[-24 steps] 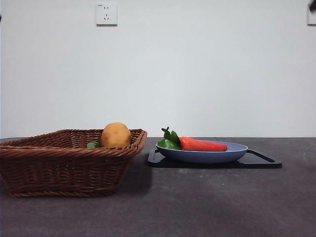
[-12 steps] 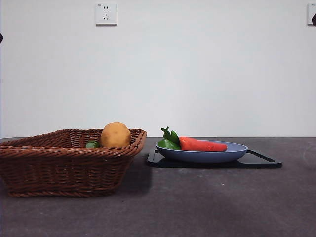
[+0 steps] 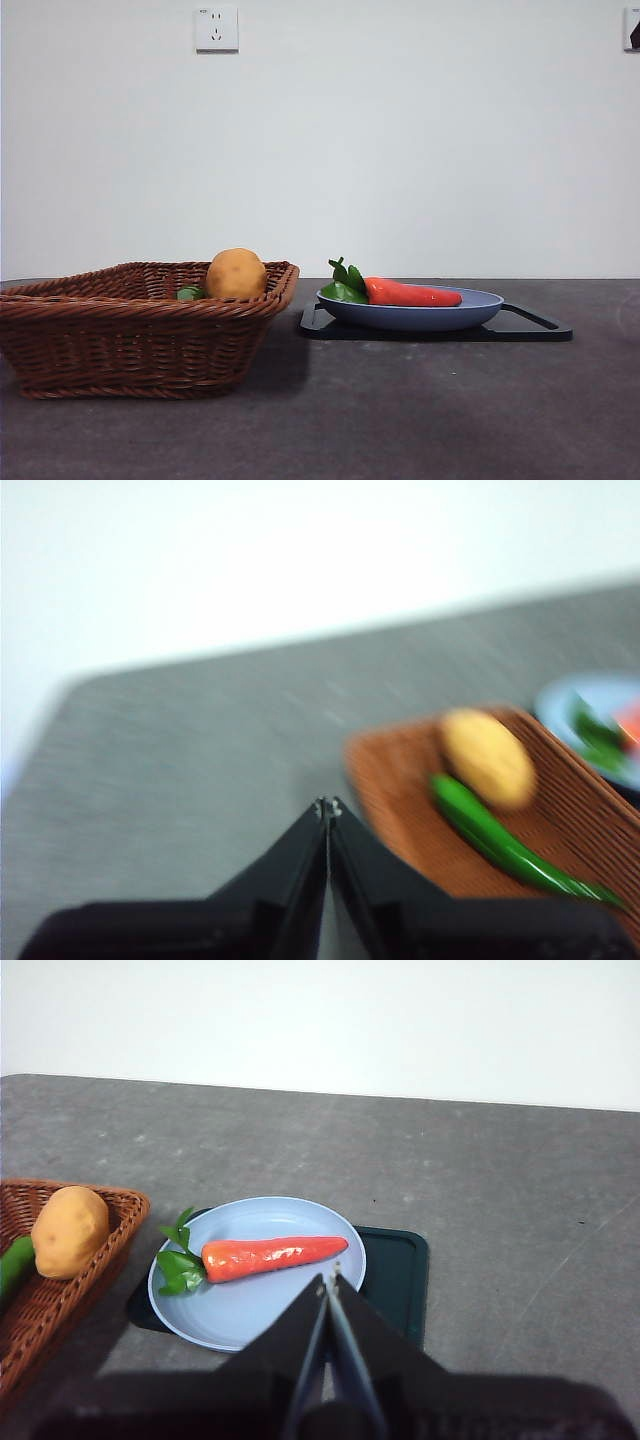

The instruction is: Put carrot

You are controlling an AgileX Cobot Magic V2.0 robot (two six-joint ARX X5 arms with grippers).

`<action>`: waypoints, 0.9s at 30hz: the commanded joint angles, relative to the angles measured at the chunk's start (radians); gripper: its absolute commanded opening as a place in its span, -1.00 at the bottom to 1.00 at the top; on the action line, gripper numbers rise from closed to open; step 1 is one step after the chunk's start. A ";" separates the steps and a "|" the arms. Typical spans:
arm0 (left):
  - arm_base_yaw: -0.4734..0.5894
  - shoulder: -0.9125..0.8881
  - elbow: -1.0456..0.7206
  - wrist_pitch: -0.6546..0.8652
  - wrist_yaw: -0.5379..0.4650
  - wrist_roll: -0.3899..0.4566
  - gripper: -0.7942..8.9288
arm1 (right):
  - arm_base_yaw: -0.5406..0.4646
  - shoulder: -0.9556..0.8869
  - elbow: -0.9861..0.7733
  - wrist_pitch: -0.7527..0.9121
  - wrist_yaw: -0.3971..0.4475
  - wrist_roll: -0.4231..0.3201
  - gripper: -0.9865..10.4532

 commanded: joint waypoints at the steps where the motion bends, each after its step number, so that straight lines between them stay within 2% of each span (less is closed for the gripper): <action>1: 0.100 -0.087 -0.070 0.034 -0.002 0.014 -0.82 | 0.005 0.002 0.009 0.014 0.004 0.013 -0.81; 4: 0.189 -0.168 -0.162 0.082 0.010 0.013 -0.82 | 0.005 0.002 0.009 0.014 0.004 0.013 -0.81; 10: 0.271 -0.248 -0.342 0.159 0.133 -0.004 -0.82 | 0.005 0.002 0.009 0.015 0.004 0.013 -0.81; 18: 0.281 -0.248 -0.492 0.201 0.130 -0.082 -0.82 | 0.006 0.002 0.009 0.018 0.005 0.013 -0.81; 27: 0.279 -0.248 -0.496 0.216 0.134 -0.084 -0.82 | 0.005 0.002 0.009 0.018 0.004 0.013 -0.81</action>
